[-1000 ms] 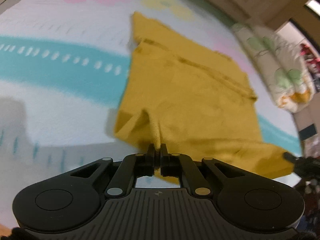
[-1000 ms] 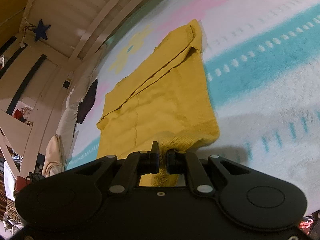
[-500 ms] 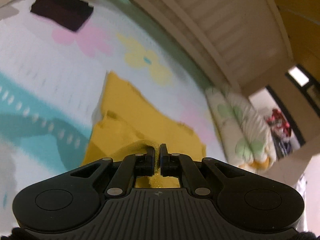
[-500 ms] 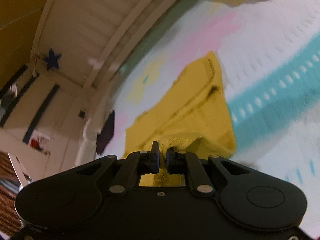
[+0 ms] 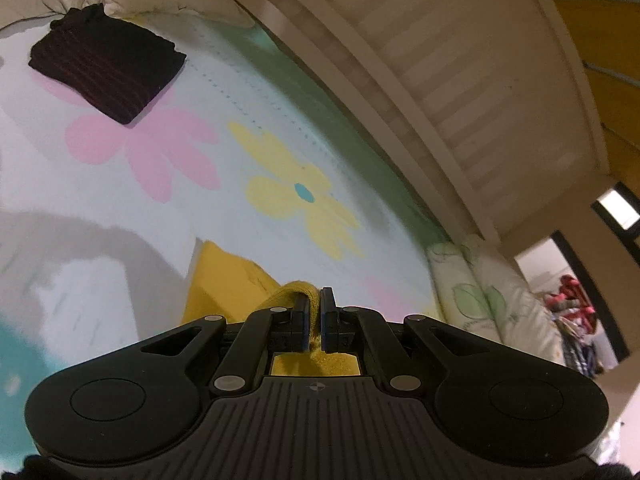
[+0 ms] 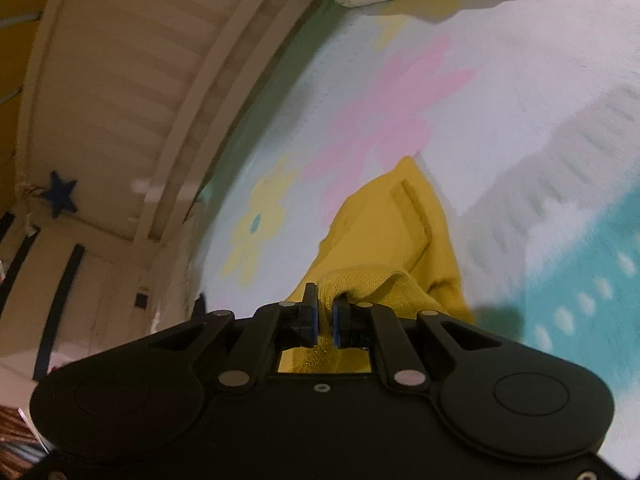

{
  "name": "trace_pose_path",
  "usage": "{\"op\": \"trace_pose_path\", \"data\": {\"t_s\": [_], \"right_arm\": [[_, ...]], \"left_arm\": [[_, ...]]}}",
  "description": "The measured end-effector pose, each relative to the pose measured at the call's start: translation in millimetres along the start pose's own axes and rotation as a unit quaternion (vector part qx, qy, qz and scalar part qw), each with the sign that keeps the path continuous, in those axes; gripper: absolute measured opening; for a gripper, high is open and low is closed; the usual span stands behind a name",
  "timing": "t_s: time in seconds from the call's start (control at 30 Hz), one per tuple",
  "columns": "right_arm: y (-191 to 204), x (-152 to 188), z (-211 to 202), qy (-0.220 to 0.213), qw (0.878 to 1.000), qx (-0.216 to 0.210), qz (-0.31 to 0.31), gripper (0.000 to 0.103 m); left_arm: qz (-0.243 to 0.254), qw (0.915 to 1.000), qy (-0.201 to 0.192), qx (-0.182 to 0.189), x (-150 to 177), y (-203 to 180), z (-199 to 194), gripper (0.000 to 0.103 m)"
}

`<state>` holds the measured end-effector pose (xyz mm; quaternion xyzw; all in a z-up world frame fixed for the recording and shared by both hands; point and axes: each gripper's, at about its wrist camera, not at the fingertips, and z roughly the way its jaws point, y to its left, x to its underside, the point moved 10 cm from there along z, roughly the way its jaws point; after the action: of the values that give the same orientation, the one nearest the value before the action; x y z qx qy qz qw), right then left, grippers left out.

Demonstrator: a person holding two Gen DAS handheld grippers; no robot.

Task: Fold small clothes
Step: 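Lay the hem down on the sweater and open both grippers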

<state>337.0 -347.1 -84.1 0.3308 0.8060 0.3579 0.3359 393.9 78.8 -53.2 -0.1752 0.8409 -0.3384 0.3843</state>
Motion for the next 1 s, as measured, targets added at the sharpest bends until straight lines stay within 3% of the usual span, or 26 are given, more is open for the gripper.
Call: {"op": "trace_pose_path", "data": {"t_s": [0.4, 0.47, 0.5, 0.53, 0.6, 0.63, 0.67, 0.83, 0.9, 1.0], "right_arm": [[-12, -15, 73, 0.012, 0.997, 0.059, -0.041, 0.020], [-14, -17, 77, 0.010, 0.997, 0.062, -0.051, 0.021], [-15, -18, 79, 0.008, 0.997, 0.060, -0.051, 0.022], [-17, -20, 78, 0.005, 0.997, 0.057, -0.050, 0.026], [-20, -24, 76, -0.011, 0.997, 0.055, -0.050, 0.043], [-19, -26, 73, -0.023, 0.997, 0.053, -0.054, 0.057], [-19, -29, 70, -0.034, 0.996, 0.050, -0.059, 0.065], [-14, -40, 49, -0.071, 0.992, 0.050, -0.096, 0.065], [-5, -35, 45, -0.060, 0.988, 0.050, -0.136, 0.065], [16, -13, 43, -0.024, 0.970, 0.047, -0.236, 0.051]], "left_arm": [[0.006, 0.9979, 0.013, -0.063, -6, 37, 66, 0.004], [0.008, 0.9978, 0.012, -0.065, -6, 40, 71, 0.006], [0.013, 0.9975, 0.011, -0.069, -6, 41, 73, 0.016], [0.020, 0.9970, 0.010, -0.074, -6, 42, 75, 0.033], [0.034, 0.9965, 0.001, -0.077, -8, 43, 75, 0.044], [0.037, 0.9962, -0.003, -0.079, -10, 44, 74, 0.044], [0.039, 0.9958, -0.005, -0.083, -11, 45, 72, 0.044], [0.109, 0.9899, 0.012, -0.090, -4, 29, 61, 0.045], [0.155, 0.9838, 0.033, -0.084, 8, 15, 57, 0.044], [0.228, 0.9686, 0.070, -0.069, 37, -5, 52, 0.044]]}}
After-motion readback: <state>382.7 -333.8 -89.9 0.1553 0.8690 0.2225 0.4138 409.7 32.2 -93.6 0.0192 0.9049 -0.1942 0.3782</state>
